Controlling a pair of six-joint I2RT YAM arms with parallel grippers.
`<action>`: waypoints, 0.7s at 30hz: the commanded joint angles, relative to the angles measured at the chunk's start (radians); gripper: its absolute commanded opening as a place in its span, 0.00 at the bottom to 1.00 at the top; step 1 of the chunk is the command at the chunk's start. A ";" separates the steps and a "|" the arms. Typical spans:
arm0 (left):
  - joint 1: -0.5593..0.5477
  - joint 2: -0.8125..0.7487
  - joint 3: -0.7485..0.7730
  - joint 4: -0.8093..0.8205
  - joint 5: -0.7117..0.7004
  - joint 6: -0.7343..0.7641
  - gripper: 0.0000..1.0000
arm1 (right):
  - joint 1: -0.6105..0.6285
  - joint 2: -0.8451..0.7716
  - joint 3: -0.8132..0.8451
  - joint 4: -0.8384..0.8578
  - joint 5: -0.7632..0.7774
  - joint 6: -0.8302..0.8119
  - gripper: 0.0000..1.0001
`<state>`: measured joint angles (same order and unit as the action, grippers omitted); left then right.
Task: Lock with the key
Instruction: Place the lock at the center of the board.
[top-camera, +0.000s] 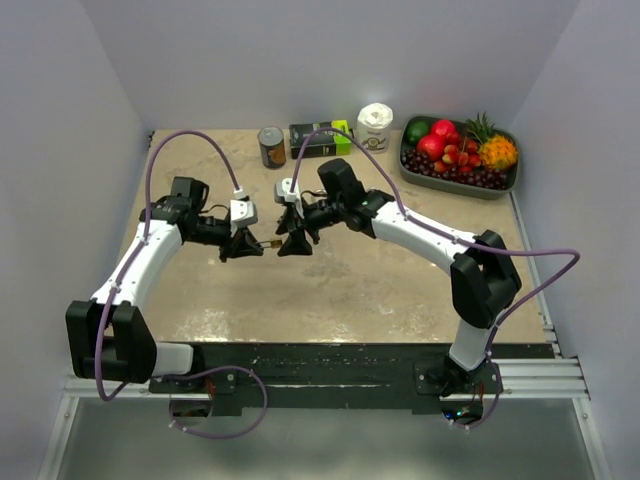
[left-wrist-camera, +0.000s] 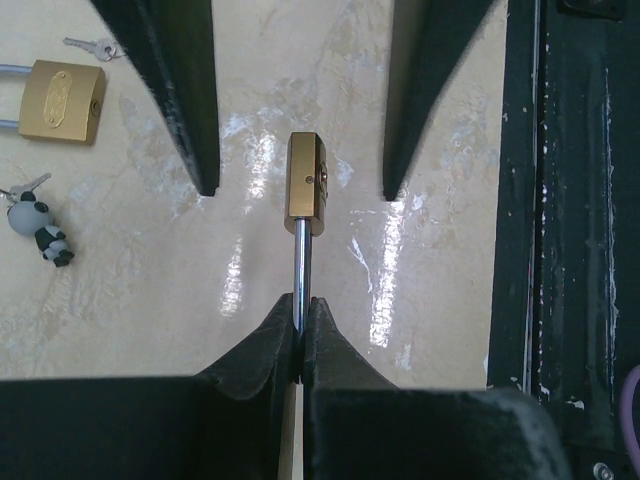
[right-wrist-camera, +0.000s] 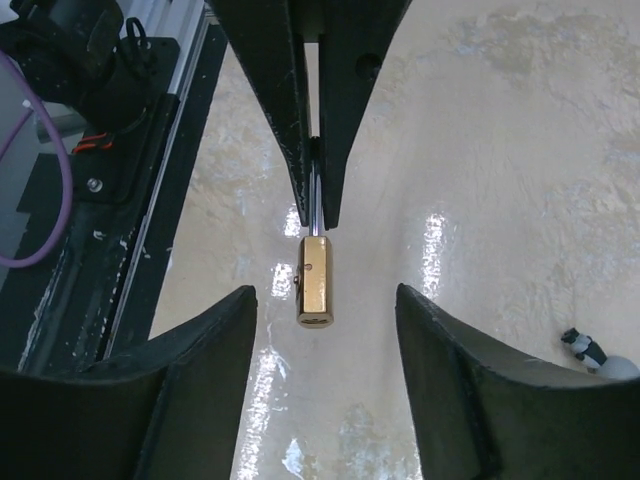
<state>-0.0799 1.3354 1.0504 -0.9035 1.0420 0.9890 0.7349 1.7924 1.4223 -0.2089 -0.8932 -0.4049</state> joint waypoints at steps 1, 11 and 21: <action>-0.011 -0.010 0.040 0.020 0.063 0.034 0.00 | 0.004 -0.021 -0.010 0.040 -0.018 0.006 0.56; -0.015 -0.025 0.019 0.063 0.043 -0.036 0.01 | 0.006 -0.008 0.006 0.078 0.000 0.043 0.04; 0.247 -0.071 -0.072 0.665 -0.019 -1.103 0.57 | -0.066 -0.051 -0.029 0.355 0.258 0.280 0.00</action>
<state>0.0353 1.3037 1.0027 -0.6605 1.0466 0.5995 0.7200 1.7927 1.4071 -0.0845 -0.8143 -0.2676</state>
